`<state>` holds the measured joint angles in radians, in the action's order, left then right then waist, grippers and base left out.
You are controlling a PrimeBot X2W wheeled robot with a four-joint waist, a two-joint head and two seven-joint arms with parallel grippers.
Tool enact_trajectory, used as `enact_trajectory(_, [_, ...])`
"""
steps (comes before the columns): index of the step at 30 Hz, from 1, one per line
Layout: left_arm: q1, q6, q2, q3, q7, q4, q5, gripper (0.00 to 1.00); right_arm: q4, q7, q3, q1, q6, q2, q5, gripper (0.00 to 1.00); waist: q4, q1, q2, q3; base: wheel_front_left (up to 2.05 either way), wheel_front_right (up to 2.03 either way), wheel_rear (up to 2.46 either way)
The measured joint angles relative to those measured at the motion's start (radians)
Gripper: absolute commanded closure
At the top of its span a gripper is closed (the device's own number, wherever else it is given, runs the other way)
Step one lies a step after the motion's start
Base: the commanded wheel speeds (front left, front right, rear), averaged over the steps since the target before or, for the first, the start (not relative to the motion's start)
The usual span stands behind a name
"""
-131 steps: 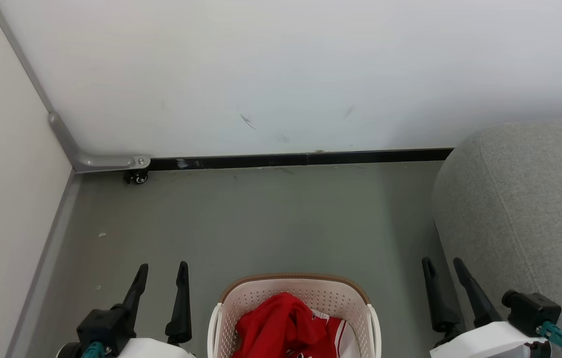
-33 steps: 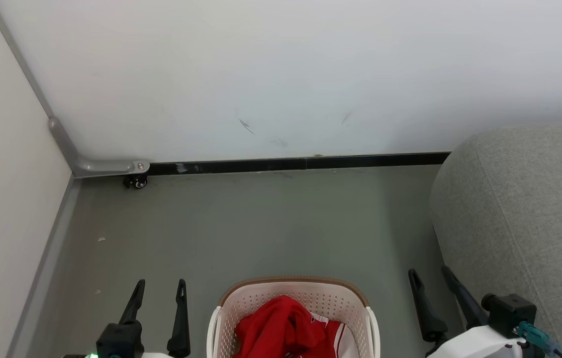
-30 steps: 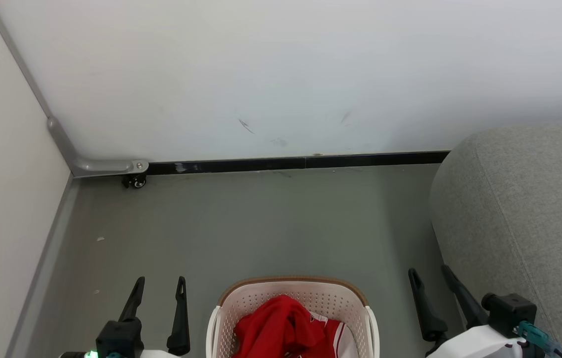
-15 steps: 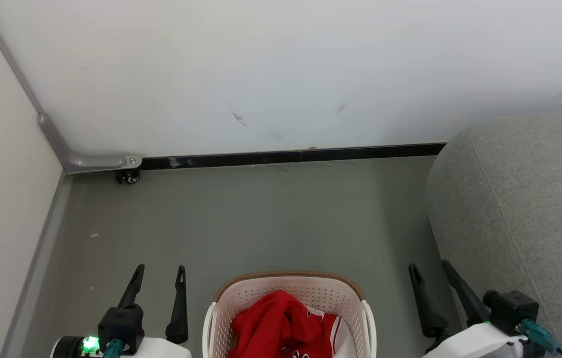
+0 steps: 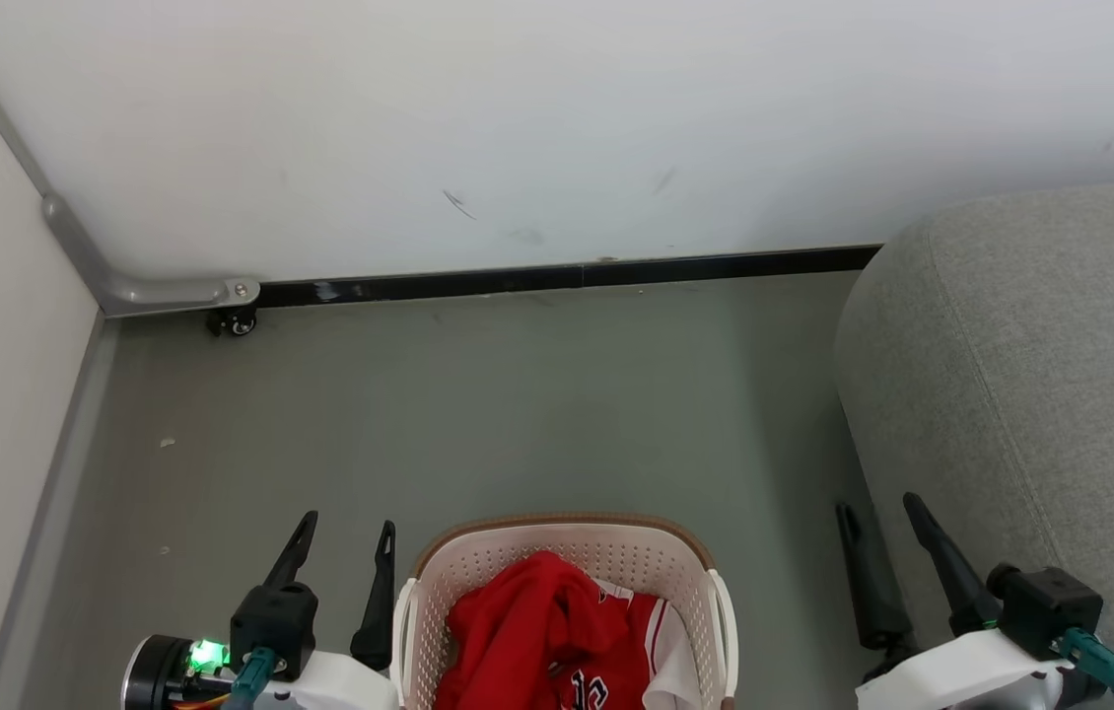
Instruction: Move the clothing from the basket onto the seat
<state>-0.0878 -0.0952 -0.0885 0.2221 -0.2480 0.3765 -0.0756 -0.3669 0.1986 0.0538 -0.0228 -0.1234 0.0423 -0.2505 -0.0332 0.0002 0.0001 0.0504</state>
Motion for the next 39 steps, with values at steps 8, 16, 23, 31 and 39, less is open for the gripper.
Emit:
enact_trajectory(8, [-0.042, 0.024, 0.0, 0.031, 0.0, 0.057, 0.02, 0.0, 0.039, 0.013, -0.025, 0.0, 0.0, 0.0, 0.012, 0.0, -0.015, 0.0, 0.0, 0.046, 0.0, 0.0, 0.0])
enact_trajectory(16, [-0.084, 0.035, 0.001, 0.052, 0.0, 0.112, 0.034, 0.0, 0.077, 0.022, -0.05, -0.003, 0.0, 0.0, 0.021, 0.0, -0.034, 0.0, 0.0, 0.106, 0.0, 0.0, 0.0])
enact_trajectory(23, [-0.134, 0.044, 0.0, 0.057, 0.0, 0.146, 0.048, 0.0, 0.11, 0.03, -0.047, -0.042, 0.0, 0.0, 0.019, 0.0, -0.053, 0.0, 0.0, 0.171, 0.0, 0.0, 0.0])
enact_trajectory(31, [-0.2, 0.044, -0.008, 0.061, 0.0, 0.212, 0.061, 0.0, 0.136, 0.031, -0.042, -0.077, 0.0, 0.0, 0.008, 0.0, -0.079, -0.0001, 0.0, 0.251, 0.0, 0.0, 0.0])
enact_trajectory(39, [-0.245, 0.044, -0.01, 0.067, 0.0, 0.254, 0.079, 0.0, 0.147, 0.04, -0.042, -0.12, 0.0, 0.0, 0.0, 0.0, -0.109, 0.0, 0.0, 0.328, 0.0, 0.0, 0.0])
